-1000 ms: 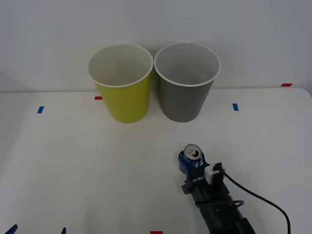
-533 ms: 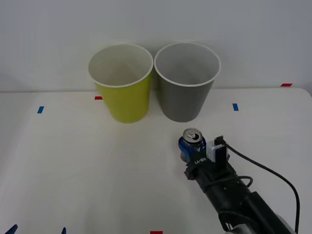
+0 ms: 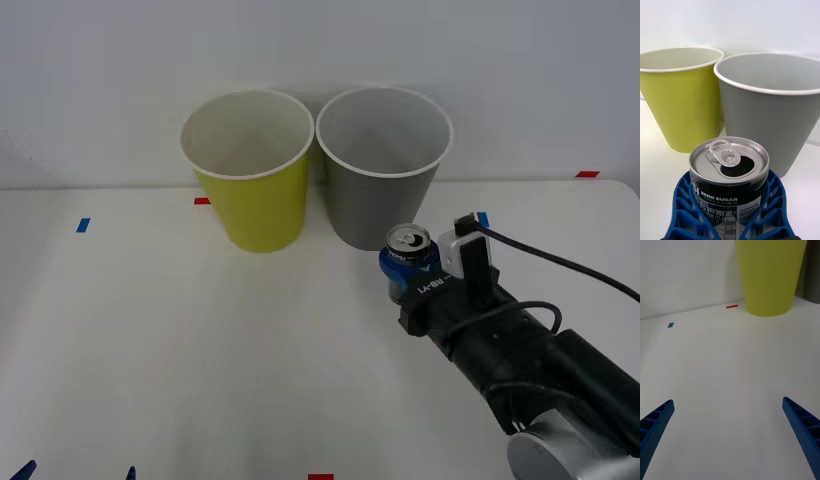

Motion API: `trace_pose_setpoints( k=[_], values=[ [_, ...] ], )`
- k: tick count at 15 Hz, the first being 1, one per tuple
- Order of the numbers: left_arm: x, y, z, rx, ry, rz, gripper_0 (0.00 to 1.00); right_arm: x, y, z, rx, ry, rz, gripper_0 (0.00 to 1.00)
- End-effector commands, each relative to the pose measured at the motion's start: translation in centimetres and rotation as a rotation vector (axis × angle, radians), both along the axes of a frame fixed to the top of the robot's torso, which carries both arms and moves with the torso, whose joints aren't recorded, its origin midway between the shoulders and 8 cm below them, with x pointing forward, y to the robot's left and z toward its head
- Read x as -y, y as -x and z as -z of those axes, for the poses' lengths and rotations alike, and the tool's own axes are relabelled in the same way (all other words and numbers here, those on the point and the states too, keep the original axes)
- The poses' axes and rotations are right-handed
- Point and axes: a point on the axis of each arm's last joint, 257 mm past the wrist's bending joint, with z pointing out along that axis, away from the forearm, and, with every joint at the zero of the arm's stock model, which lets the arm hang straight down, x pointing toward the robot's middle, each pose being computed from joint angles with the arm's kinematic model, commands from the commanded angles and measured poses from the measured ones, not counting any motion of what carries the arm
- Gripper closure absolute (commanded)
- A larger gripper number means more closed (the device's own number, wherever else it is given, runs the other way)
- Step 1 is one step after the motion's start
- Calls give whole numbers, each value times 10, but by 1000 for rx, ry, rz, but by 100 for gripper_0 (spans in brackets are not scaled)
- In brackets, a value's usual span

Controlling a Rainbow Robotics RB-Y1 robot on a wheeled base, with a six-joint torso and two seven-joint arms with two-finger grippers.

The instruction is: Put cans in the gray bin and PET bottles in the light green bin.

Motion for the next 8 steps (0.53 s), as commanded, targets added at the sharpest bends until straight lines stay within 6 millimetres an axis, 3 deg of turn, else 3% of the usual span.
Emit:
trace_pose_setpoints(
  k=[1, 8],
  values=[
    [0, 0, 0, 0, 0, 0, 0, -2, -12, -50, 26, 44, -12, 100],
    [0, 0, 0, 0, 0, 0, 0, -2, -43, -129, 139, 105, -29, 100]
  ],
)
